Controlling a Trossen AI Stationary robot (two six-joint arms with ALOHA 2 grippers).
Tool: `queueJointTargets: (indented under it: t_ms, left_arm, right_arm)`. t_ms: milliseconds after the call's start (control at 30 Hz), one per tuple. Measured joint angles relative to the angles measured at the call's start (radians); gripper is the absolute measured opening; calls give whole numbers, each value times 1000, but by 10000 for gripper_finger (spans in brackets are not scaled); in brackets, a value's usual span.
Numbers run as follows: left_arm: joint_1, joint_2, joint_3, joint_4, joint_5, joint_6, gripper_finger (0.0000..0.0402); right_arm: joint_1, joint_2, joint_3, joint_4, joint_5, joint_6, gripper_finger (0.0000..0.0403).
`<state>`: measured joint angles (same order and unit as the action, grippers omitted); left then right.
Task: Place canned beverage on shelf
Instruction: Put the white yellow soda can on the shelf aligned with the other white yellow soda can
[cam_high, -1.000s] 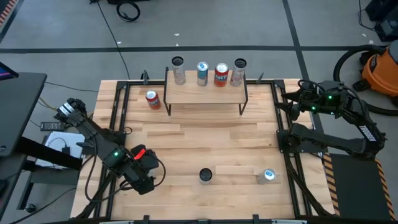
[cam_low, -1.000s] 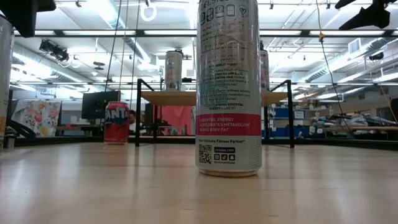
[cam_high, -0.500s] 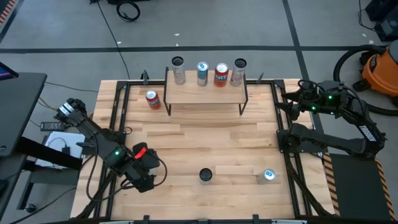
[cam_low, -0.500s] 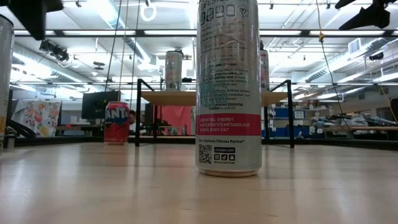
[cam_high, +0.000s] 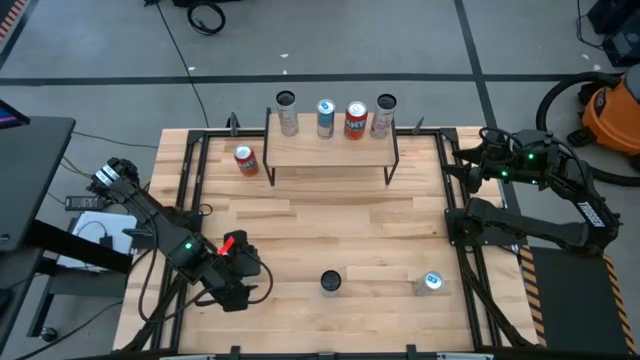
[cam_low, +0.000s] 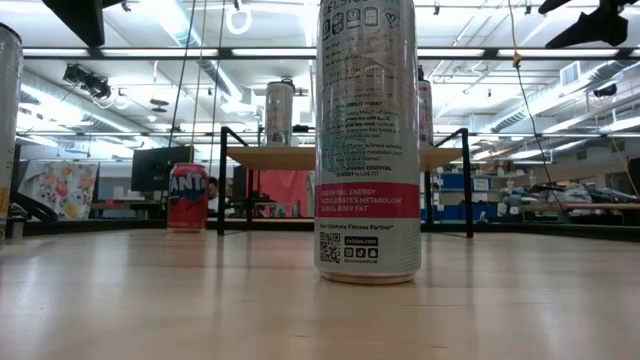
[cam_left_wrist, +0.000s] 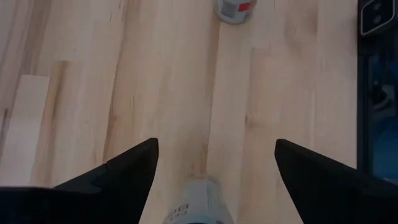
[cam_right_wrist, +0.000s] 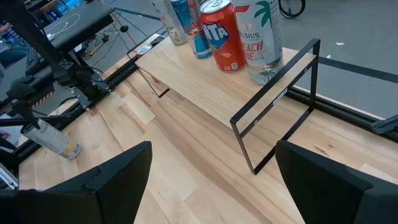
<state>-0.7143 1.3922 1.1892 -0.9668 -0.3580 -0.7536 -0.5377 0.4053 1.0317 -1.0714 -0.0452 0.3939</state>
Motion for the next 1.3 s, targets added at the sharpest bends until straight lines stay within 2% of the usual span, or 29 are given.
queueJointTargets:
  t_ms: [233, 500, 667, 1033, 1300]
  left_arm:
    - [11, 0, 0, -19, 16, -41, 334]
    - [12, 0, 0, -180, 23, -48, 334]
    - [10, 0, 0, -167, 26, -66, 334]
    - [22, 0, 1, -159, 144, -92, 334]
    - [21, 0, 1, -177, 177, -135, 334]
  right_arm:
    - [0, 0, 0, 0, 0, -2, 352]
    - [0, 0, 0, 0, 0, 5, 352]
    - [0, 0, 0, 0, 0, 7, 352]
    - [0, 0, 0, 0, 0, 21, 352]
    - [0, 0, 0, 0, 0, 26, 352]
